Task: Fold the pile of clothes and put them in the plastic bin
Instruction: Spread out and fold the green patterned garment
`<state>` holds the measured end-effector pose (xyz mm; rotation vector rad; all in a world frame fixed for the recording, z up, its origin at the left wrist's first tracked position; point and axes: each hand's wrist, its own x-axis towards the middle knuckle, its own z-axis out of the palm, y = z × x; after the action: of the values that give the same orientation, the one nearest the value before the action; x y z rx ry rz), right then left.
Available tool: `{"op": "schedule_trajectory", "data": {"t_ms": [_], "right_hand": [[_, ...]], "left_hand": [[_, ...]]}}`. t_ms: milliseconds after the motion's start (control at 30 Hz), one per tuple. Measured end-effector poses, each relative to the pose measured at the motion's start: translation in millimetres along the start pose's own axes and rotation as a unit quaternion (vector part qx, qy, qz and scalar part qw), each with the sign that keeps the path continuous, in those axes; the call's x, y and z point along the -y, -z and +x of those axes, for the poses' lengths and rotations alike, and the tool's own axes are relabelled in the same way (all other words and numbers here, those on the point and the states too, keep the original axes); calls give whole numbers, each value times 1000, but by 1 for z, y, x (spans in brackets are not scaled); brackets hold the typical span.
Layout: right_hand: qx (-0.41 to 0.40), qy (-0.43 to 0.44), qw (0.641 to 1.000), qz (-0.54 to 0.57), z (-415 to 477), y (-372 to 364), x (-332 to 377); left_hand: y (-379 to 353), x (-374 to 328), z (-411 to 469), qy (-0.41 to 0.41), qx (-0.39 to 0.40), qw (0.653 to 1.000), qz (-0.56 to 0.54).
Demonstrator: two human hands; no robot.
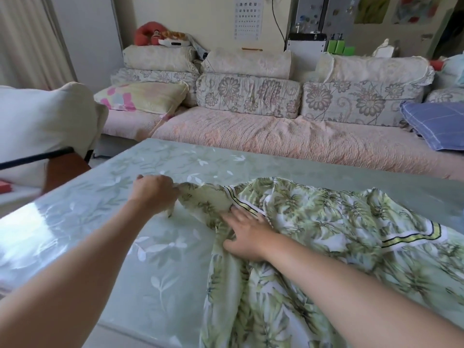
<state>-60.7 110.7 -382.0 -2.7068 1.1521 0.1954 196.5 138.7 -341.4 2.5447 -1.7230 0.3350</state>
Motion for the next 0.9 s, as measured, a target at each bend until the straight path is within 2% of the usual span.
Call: {"op": "schedule_trajectory", "data": {"t_ms": [100, 167, 233, 333, 433, 500, 533, 567, 667, 700, 733, 767, 800, 833, 867, 900], "right_hand": [[8, -3, 1000, -15, 1, 2, 2], [22, -5, 1000, -20, 0, 5, 5], [33, -12, 999, -10, 0, 11, 8], [19, -20, 999, 43, -4, 20, 9], [-58, -34, 984, 166, -9, 29, 2], [-117, -41, 947, 298, -14, 37, -5], [-145, -39, 917, 370, -18, 43, -8], [-164, -42, 877, 449, -21, 48, -12], [-138, -67, 736, 660, -36, 68, -32], [-122, -74, 717, 683, -41, 73, -43], [-115, -88, 716, 683, -47, 76, -53], [-120, -114, 727, 667, -51, 77, -65], [-128, -138, 740, 646, -57, 77, -76], [-137, -159, 744, 634, -62, 76, -88], [-150, -176, 734, 639, -67, 74, -99], [-160, -193, 717, 650, -73, 72, -109]], "left_hand": [[14, 8, 0, 49, 8, 976, -210], [20, 14, -2, 61, 23, 976, -206], [23, 17, -5, 76, 82, 984, -138], [29, 12, -2, 92, 122, 982, -110], [50, -9, 5, 59, 141, 979, -137], [65, -33, 8, 22, 148, 961, -232], [70, -48, 8, 14, 158, 933, -322], [79, -65, 5, 16, 171, 890, -422], [100, -114, -8, 16, 256, 708, -658], [105, -129, -13, -9, 302, 646, -701], [109, -143, -17, -44, 349, 593, -724], [109, -155, -19, -80, 387, 554, -733], [108, -165, -20, -101, 402, 539, -733], [107, -175, -18, -101, 389, 557, -727], [103, -183, -14, -85, 350, 606, -709], [98, -190, -11, -67, 288, 675, -676]]}}
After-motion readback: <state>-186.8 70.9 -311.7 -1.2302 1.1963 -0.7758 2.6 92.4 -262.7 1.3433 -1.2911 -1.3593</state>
